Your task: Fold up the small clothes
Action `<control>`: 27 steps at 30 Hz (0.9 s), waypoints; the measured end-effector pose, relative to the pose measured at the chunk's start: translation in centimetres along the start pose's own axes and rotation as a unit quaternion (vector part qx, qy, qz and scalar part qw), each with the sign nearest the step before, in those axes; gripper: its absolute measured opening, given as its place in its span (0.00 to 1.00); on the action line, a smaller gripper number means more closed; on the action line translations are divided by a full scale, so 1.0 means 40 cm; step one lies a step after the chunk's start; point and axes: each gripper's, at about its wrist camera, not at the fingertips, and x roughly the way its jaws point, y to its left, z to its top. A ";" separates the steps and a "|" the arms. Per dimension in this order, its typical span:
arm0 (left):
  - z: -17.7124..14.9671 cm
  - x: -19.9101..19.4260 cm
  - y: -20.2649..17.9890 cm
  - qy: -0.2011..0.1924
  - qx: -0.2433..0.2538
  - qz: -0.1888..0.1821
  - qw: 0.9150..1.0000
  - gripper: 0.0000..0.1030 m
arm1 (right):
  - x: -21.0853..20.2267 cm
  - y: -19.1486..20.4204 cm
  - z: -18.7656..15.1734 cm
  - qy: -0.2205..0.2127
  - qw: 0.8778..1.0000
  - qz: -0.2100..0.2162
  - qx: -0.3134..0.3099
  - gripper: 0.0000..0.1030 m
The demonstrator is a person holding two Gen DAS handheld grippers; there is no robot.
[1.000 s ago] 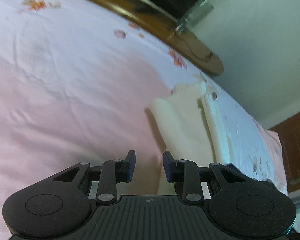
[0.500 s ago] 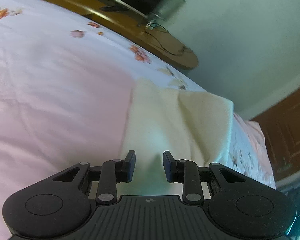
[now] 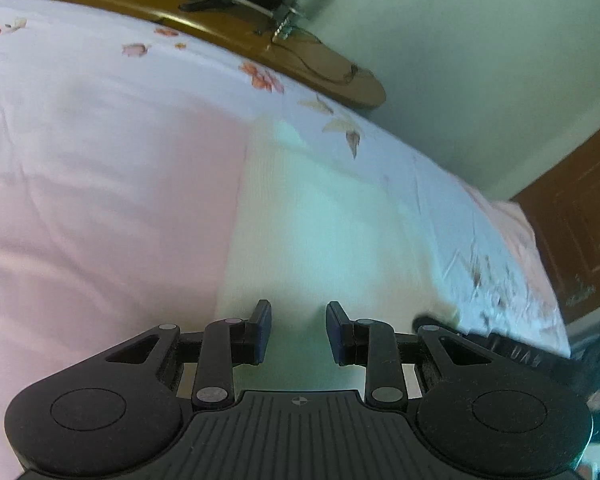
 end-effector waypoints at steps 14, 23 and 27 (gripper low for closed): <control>-0.058 -0.042 0.008 0.012 0.003 -0.007 1.000 0.28 | -0.105 0.028 -0.092 0.007 0.998 -0.046 -0.049 0.30; -0.083 -0.050 -0.008 0.008 0.023 0.011 1.000 0.29 | -0.113 0.059 -0.174 0.020 0.995 -0.069 -0.072 0.09; -0.089 -0.049 -0.024 0.007 0.025 0.010 1.000 0.29 | -0.138 0.079 -0.159 -0.013 0.990 -0.093 -0.107 0.06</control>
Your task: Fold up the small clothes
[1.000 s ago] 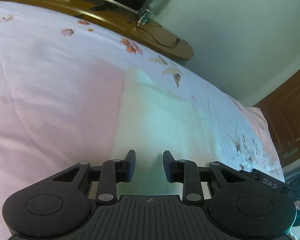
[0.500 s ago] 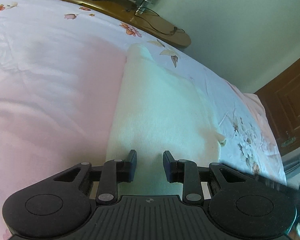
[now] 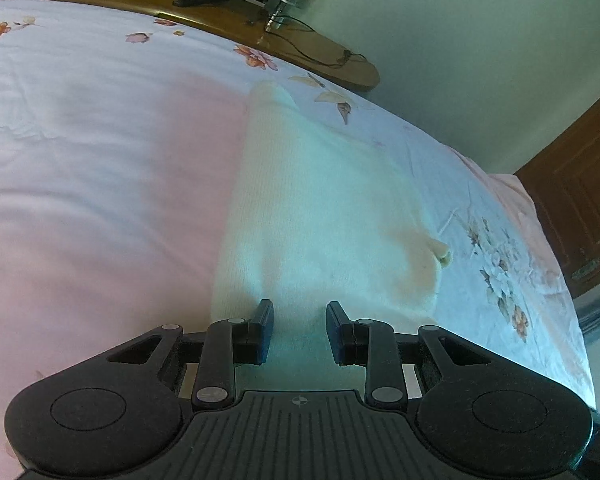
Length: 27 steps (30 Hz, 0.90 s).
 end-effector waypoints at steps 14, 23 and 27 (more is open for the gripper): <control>0.021 -0.001 -0.047 -0.003 0.024 0.038 0.999 0.29 | -0.012 -0.013 0.049 -0.028 0.999 -0.019 -0.017 0.23; 0.120 0.018 -0.068 -0.034 0.032 0.041 0.998 0.29 | 0.061 0.033 0.150 -0.052 0.998 0.000 -0.043 0.28; 0.161 0.060 -0.070 -0.040 0.037 0.050 0.997 0.29 | 0.111 0.033 0.191 -0.059 0.997 -0.011 -0.049 0.30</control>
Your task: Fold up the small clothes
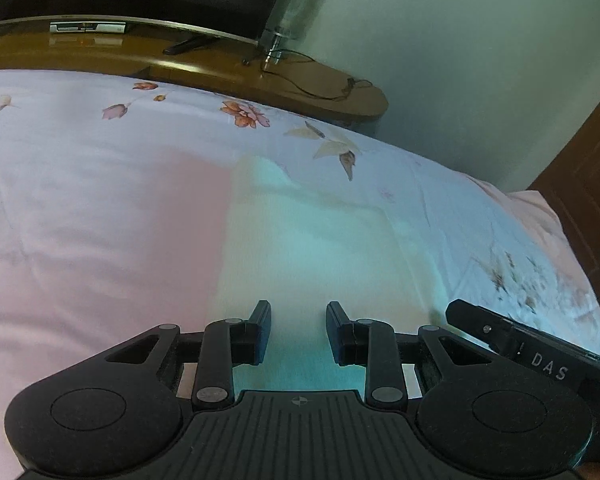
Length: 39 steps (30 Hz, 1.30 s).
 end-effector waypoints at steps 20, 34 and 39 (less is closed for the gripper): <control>0.102 0.164 0.002 -0.022 -0.015 0.036 0.999 0.29 | 0.269 -0.045 0.061 0.030 0.999 -0.027 -0.025 0.34; -0.073 -0.007 0.003 -0.010 0.049 0.041 0.998 0.29 | 0.017 -0.014 -0.050 0.021 0.999 -0.004 -0.027 0.39; -0.126 -0.033 0.009 0.006 0.057 0.039 0.998 0.29 | 0.020 -0.012 -0.117 0.067 0.997 -0.025 -0.015 0.39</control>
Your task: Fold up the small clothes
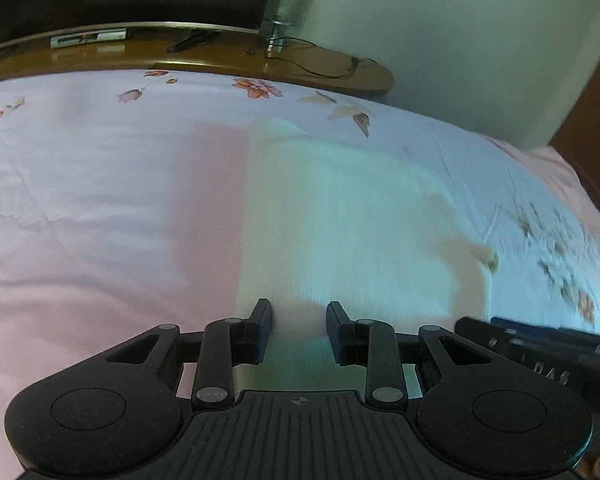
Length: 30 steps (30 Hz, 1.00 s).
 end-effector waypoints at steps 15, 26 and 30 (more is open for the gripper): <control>-0.076 -0.067 -0.001 0.009 0.004 -0.004 1.000 0.29 | -0.078 0.043 -0.106 0.012 1.000 -0.011 -0.014 0.39; -0.086 -0.071 -0.008 0.013 0.003 -0.010 1.000 0.29 | -0.087 0.025 -0.126 0.007 1.000 -0.009 -0.011 0.10; -0.080 -0.079 -0.002 0.014 0.000 -0.015 1.000 0.29 | -0.082 0.029 -0.123 0.013 1.000 -0.007 -0.011 0.14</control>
